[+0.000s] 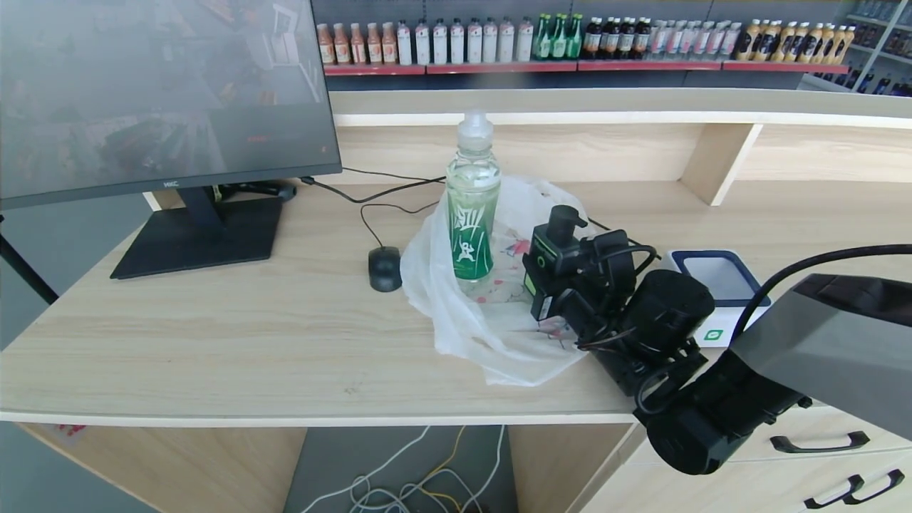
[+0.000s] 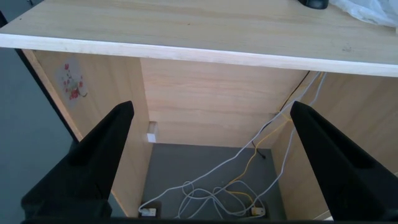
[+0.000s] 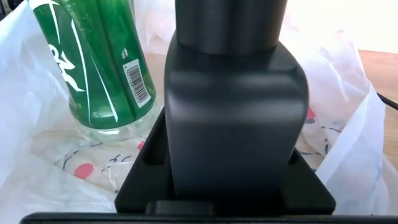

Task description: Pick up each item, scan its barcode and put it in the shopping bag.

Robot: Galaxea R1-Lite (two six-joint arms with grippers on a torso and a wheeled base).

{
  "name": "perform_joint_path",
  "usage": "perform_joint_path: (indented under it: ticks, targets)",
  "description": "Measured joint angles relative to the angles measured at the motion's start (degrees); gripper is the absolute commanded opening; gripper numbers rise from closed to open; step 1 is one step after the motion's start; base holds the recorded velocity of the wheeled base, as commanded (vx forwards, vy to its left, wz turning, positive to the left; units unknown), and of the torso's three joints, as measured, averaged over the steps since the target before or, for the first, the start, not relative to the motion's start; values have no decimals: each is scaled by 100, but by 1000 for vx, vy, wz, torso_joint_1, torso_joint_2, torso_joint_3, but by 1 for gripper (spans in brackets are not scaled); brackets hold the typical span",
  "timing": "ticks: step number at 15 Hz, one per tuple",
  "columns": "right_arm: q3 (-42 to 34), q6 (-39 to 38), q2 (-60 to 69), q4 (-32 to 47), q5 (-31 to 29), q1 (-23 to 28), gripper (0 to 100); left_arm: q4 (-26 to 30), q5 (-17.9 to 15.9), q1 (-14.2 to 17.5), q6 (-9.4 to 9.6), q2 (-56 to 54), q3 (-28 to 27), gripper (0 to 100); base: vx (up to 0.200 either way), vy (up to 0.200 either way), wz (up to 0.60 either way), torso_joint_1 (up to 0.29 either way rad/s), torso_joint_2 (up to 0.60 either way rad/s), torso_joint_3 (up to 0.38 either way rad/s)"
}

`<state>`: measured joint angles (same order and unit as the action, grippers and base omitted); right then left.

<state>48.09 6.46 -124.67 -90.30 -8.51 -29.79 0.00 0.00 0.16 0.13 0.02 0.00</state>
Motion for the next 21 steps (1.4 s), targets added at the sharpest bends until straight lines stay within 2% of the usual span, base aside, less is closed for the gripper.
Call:
perform_joint_path:
  ticks: [12,13,21]
  targets:
    - [246,-9,-368,30,-5,45,0,0,-2,0,0,0,0,100,0,0,0,0,0,0]
    - [246,-12,-368,33,-5,45,100,0,0,0,0,0,0,100,0,0,0,0,0,0]
    - [-63,-102,9,83,0,-79,100,0,0,0,-2,0,0,100,0,0,0,0,0,0]
